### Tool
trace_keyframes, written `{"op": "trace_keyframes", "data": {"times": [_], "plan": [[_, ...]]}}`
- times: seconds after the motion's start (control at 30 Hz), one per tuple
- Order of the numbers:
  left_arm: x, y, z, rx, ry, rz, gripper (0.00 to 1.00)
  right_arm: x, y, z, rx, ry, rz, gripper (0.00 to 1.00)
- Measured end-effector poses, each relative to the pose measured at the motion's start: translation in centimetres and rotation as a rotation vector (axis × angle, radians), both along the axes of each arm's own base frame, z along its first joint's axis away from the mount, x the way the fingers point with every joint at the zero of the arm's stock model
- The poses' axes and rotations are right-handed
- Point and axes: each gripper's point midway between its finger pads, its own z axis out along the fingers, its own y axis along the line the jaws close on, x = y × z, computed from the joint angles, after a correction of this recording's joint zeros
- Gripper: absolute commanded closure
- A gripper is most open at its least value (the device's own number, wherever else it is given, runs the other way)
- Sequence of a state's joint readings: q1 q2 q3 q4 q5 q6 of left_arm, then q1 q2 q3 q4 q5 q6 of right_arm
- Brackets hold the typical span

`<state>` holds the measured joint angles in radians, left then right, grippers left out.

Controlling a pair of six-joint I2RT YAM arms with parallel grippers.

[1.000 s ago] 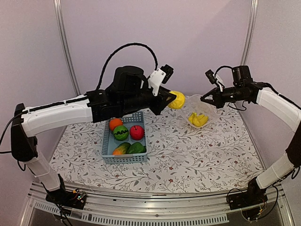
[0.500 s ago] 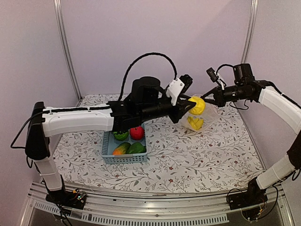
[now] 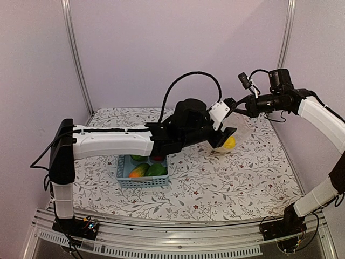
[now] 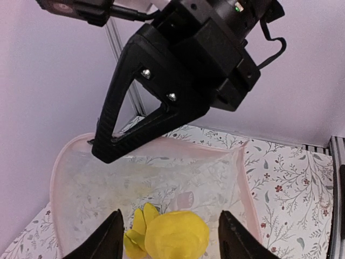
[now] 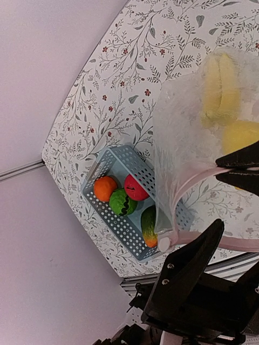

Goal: Place the food in the zip-top bag and seal the zipper
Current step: Place the fake fruit in the zipper food storage bag, then adjust the zipper food storage bag at the corner of the board.

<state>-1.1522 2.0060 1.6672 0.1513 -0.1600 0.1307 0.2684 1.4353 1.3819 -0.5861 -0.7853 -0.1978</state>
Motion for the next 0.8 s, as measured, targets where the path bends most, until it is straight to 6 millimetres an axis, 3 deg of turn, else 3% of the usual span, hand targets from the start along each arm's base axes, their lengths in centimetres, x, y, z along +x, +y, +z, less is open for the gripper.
{"op": "trace_keyframes", "data": {"times": [0.23,0.37,0.5,0.67,0.73,0.8], "plan": [[0.9,0.4,1.5,-0.005,-0.053,0.072,0.23,0.2,-0.1,-0.2,-0.009,0.001,-0.013,1.00],[-0.5,1.7,2.8,-0.021,-0.077,0.073,0.22,0.9,-0.3,-0.9,-0.028,0.008,-0.032,1.00],[-2.4,4.2,5.8,-0.082,-0.103,0.068,0.21,2.2,-0.8,-1.2,-0.051,0.005,-0.071,1.00],[-3.0,8.2,9.5,-0.162,-0.138,0.131,0.20,5.0,-3.6,1.2,-0.071,-0.068,-0.186,1.00],[-2.9,9.5,9.6,-0.165,-0.141,0.164,0.20,6.4,-5.4,2.5,-0.085,-0.112,-0.255,1.00],[-2.3,10.7,8.5,-0.148,-0.127,0.203,0.20,7.9,-7.1,3.9,-0.106,-0.162,-0.327,1.00]]}}
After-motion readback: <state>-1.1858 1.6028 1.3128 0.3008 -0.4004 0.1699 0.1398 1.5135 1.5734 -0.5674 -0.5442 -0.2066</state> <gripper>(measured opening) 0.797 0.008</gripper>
